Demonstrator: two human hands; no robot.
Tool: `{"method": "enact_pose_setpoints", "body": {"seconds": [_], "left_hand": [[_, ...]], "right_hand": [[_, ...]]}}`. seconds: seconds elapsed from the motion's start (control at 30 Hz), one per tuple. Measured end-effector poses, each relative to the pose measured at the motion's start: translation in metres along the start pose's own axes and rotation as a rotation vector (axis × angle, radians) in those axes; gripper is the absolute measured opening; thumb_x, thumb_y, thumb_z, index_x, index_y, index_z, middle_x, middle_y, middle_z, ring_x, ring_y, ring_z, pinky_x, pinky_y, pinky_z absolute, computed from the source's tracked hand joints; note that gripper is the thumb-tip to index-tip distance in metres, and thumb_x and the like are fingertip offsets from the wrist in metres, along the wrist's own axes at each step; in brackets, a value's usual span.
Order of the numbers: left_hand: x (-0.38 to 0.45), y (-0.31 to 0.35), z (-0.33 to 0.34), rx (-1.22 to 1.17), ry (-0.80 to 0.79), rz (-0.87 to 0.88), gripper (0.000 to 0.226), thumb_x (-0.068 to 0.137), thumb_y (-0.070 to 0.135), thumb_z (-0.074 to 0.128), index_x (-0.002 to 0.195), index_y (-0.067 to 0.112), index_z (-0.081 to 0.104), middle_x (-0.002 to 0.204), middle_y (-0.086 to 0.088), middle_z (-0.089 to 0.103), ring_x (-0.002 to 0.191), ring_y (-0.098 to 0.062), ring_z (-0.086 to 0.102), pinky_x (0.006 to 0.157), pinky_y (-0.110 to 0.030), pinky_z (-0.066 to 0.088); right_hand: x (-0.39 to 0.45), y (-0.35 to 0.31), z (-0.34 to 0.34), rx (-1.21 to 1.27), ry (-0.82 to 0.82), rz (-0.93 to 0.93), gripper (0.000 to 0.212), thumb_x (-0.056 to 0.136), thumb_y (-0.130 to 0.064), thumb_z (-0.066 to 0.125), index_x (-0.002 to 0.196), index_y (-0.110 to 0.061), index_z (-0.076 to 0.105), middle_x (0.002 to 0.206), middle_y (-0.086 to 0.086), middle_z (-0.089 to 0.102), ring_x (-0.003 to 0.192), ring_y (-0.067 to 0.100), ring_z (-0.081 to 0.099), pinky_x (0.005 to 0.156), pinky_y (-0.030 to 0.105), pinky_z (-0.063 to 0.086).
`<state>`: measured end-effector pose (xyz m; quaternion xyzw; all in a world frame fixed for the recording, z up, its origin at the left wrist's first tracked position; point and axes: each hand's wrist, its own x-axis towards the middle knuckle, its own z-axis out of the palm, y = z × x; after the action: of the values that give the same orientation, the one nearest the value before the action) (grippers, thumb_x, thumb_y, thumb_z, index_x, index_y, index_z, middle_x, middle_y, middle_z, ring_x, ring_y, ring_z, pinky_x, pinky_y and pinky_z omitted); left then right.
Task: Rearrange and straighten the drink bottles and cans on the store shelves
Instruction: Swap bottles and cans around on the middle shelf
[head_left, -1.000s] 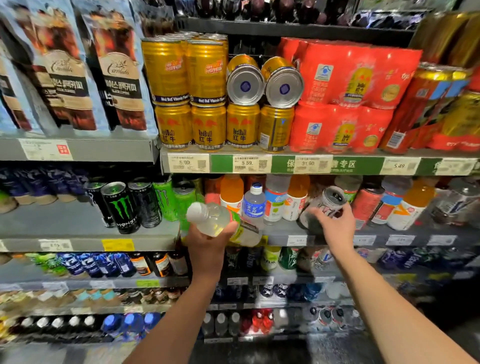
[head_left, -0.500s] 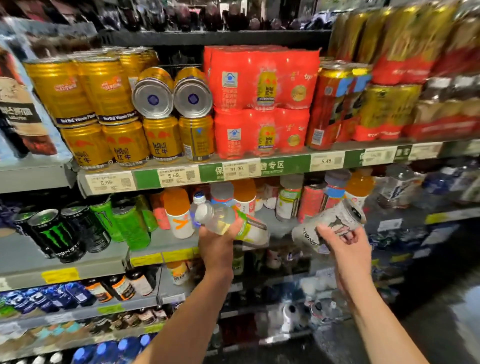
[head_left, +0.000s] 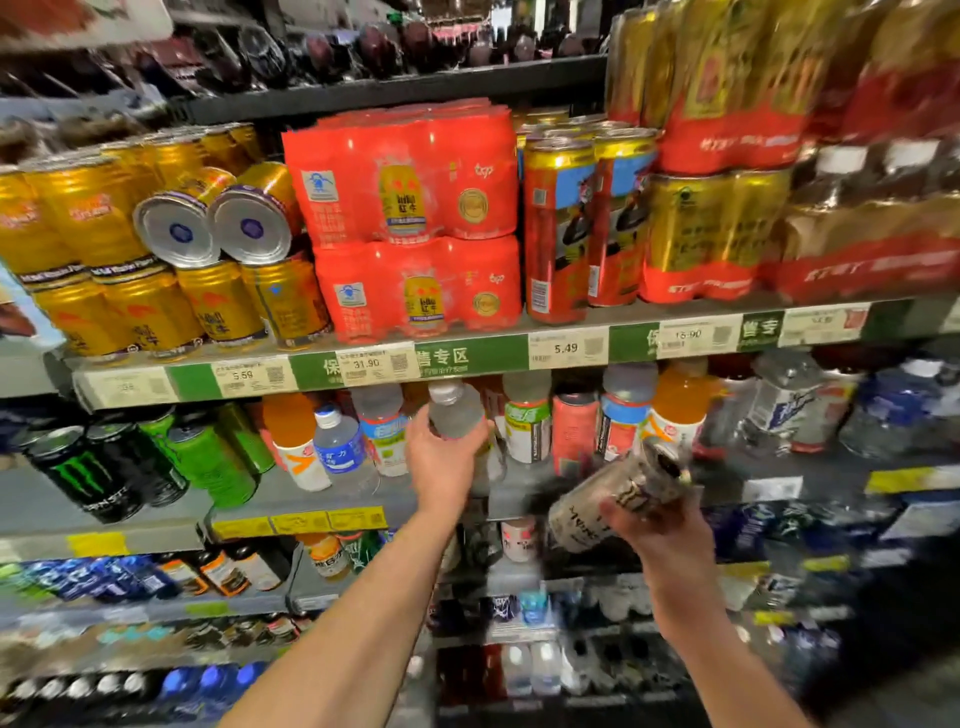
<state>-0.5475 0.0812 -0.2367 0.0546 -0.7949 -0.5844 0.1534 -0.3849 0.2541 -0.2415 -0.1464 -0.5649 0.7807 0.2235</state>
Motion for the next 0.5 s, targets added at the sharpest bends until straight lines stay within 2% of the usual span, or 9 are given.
{"method": "enact_pose_setpoints", "body": {"seconds": [0.07, 0.1, 0.17, 0.23, 0.3, 0.37, 0.43, 0.5], "left_hand": [[0.000, 0.008, 0.011, 0.100, 0.002, 0.011, 0.059, 0.066, 0.031, 0.093, 0.111, 0.013, 0.060, 0.107, -0.004, 0.064, 0.106, -0.024, 0.059, 0.087, -0.036, 0.048], [-0.002, 0.014, 0.016, 0.129, -0.005, 0.006, 0.061, 0.067, 0.033, 0.092, 0.110, 0.009, 0.056, 0.102, -0.001, 0.060, 0.101, -0.021, 0.056, 0.079, -0.032, 0.044], [-0.005, 0.021, 0.023, 0.162, 0.000, 0.002, 0.057, 0.069, 0.035, 0.091, 0.095, 0.011, 0.046, 0.084, 0.004, 0.052, 0.086, -0.022, 0.051, 0.065, -0.030, 0.030], [-0.007, 0.024, 0.028, 0.185, 0.018, -0.014, 0.056, 0.071, 0.037, 0.089, 0.085, 0.011, 0.041, 0.075, 0.004, 0.045, 0.080, -0.025, 0.050, 0.059, -0.031, 0.019], [-0.005, 0.023, 0.029, 0.223, 0.034, -0.004, 0.057, 0.071, 0.042, 0.088, 0.084, 0.010, 0.043, 0.084, -0.001, 0.045, 0.089, -0.030, 0.051, 0.063, -0.030, 0.023], [-0.004, 0.019, 0.027, 0.247, 0.013, 0.033, 0.059, 0.071, 0.043, 0.088, 0.099, 0.006, 0.052, 0.099, -0.001, 0.045, 0.103, -0.029, 0.051, 0.076, -0.029, 0.033], [-0.009, 0.016, 0.019, 0.189, -0.035, 0.038, 0.074, 0.073, 0.042, 0.087, 0.125, 0.002, 0.053, 0.112, 0.005, 0.043, 0.111, -0.019, 0.049, 0.088, -0.023, 0.034], [-0.022, 0.016, 0.003, 0.080, -0.034, 0.058, 0.064, 0.079, 0.037, 0.084, 0.130, 0.013, 0.054, 0.118, 0.008, 0.050, 0.107, -0.009, 0.051, 0.091, -0.019, 0.038]], "right_hand": [[0.005, 0.000, -0.008, -0.003, -0.026, 0.024, 0.051, 0.071, 0.002, 0.078, 0.115, -0.017, 0.060, 0.106, 0.001, 0.074, 0.095, 0.008, 0.071, 0.074, 0.015, 0.055], [0.008, 0.000, -0.012, 0.001, -0.044, 0.028, 0.051, 0.071, 0.001, 0.077, 0.116, -0.015, 0.061, 0.106, 0.001, 0.074, 0.096, 0.008, 0.071, 0.075, 0.015, 0.054], [0.012, 0.000, -0.018, 0.008, -0.082, 0.020, 0.054, 0.069, -0.004, 0.080, 0.118, -0.012, 0.061, 0.107, 0.002, 0.075, 0.099, 0.010, 0.071, 0.077, 0.016, 0.054], [0.016, 0.002, -0.022, 0.012, -0.101, 0.031, 0.060, 0.068, -0.007, 0.084, 0.122, -0.010, 0.059, 0.110, 0.001, 0.075, 0.102, 0.012, 0.070, 0.078, 0.016, 0.054], [0.018, 0.003, -0.024, 0.008, -0.109, 0.050, 0.058, 0.069, -0.002, 0.080, 0.123, -0.010, 0.059, 0.108, -0.003, 0.075, 0.102, 0.012, 0.070, 0.077, 0.016, 0.054], [0.018, 0.008, -0.023, -0.002, -0.120, 0.059, 0.055, 0.071, 0.004, 0.076, 0.121, -0.011, 0.060, 0.106, -0.003, 0.075, 0.100, 0.013, 0.070, 0.075, 0.016, 0.055], [0.017, 0.012, -0.017, -0.028, -0.127, 0.054, 0.057, 0.066, 0.002, 0.081, 0.118, -0.013, 0.061, 0.105, -0.001, 0.075, 0.099, 0.015, 0.071, 0.075, 0.018, 0.055], [0.015, 0.016, -0.006, -0.083, -0.142, 0.026, 0.066, 0.056, 0.000, 0.091, 0.114, -0.012, 0.062, 0.103, -0.001, 0.076, 0.096, 0.014, 0.071, 0.075, 0.019, 0.056]]}}
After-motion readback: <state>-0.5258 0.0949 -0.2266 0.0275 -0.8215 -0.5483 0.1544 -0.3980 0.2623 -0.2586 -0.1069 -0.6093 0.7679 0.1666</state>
